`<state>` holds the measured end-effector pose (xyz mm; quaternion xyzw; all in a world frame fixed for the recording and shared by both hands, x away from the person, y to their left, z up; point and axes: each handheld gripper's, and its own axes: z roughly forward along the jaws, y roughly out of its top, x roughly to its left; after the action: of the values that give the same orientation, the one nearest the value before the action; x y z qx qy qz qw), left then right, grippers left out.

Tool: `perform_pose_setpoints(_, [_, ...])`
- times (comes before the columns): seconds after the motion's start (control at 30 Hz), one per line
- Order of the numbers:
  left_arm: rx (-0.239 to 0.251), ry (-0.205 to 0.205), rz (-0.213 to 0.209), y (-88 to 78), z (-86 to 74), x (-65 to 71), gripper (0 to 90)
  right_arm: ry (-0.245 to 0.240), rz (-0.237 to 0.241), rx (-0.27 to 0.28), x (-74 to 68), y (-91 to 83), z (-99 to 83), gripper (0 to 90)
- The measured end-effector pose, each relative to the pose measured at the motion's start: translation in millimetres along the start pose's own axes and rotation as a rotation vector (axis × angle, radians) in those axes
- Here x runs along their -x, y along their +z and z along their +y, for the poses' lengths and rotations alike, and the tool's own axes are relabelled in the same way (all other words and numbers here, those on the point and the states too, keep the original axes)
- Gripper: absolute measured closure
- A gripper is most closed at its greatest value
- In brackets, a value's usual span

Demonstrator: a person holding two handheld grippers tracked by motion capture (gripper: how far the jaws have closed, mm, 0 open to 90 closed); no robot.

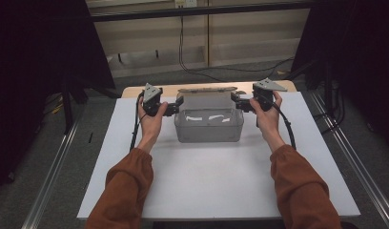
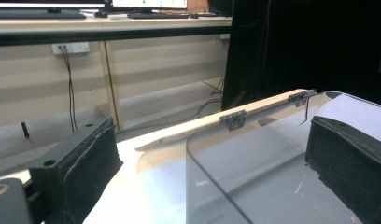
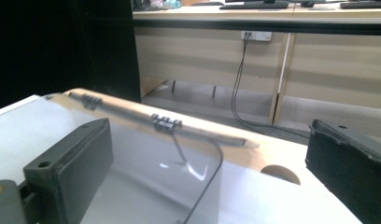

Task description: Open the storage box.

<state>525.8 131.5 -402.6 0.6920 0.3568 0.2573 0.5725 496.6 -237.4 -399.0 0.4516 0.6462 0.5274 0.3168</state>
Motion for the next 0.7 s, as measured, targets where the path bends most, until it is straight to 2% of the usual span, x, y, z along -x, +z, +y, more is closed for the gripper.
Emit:
perform_pose_setpoints(0.07, [0.011, -0.013, -0.026, -3.8, -2.4, 0.9, 2.2, -0.015, 0.0, 0.004, -3.5, -3.6, -1.6, 0.6])
perform_pose_setpoints(0.17, [0.009, -0.008, -0.02, -9.7, -4.1, 4.1, 2.1, -0.034, 0.002, -0.007, -8.7, -8.0, -4.3, 0.5])
perform_pose_setpoints(0.23, [0.025, -0.023, -0.028, -14.2, -4.5, 5.8, 2.2, -0.039, 0.005, -0.006, -12.4, -11.6, -6.1, 0.5])
perform_pose_setpoints(0.33, [0.028, -0.014, -0.026, -21.8, -4.5, 8.5, 2.3, -0.062, 0.003, 0.001, -17.5, -17.4, -8.5, 0.4])
perform_pose_setpoints(0.47, [0.042, 0.01, -0.029, -33.6, -5.9, 12.1, 2.3, -0.059, 0.005, 0.014, -19.6, -25.7, -11.9, 0.2])
perform_pose_setpoints(0.53, [0.05, -0.003, -0.037, -39.8, -8.1, 13.6, 2.3, -0.068, -0.002, 0.013, -20.4, -30.1, -13.4, 0.1])
perform_pose_setpoints(0.6, [0.05, 0.009, -0.033, -45.0, -9.5, 14.0, 2.3, -0.075, -0.005, 0.017, -20.5, -34.9, -14.6, 0.2])
perform_pose_setpoints(0.67, [0.064, -0.005, -0.036, -48.8, -10.6, 14.2, 2.3, -0.076, -0.014, 0.022, -21.0, -40.2, -15.1, 0.4])
perform_pose_setpoints(0.7, [0.064, 0.004, -0.033, -51.3, -11.3, 13.7, 2.3, -0.08, -0.01, 0.03, -20.9, -42.8, -15.4, 0.4])
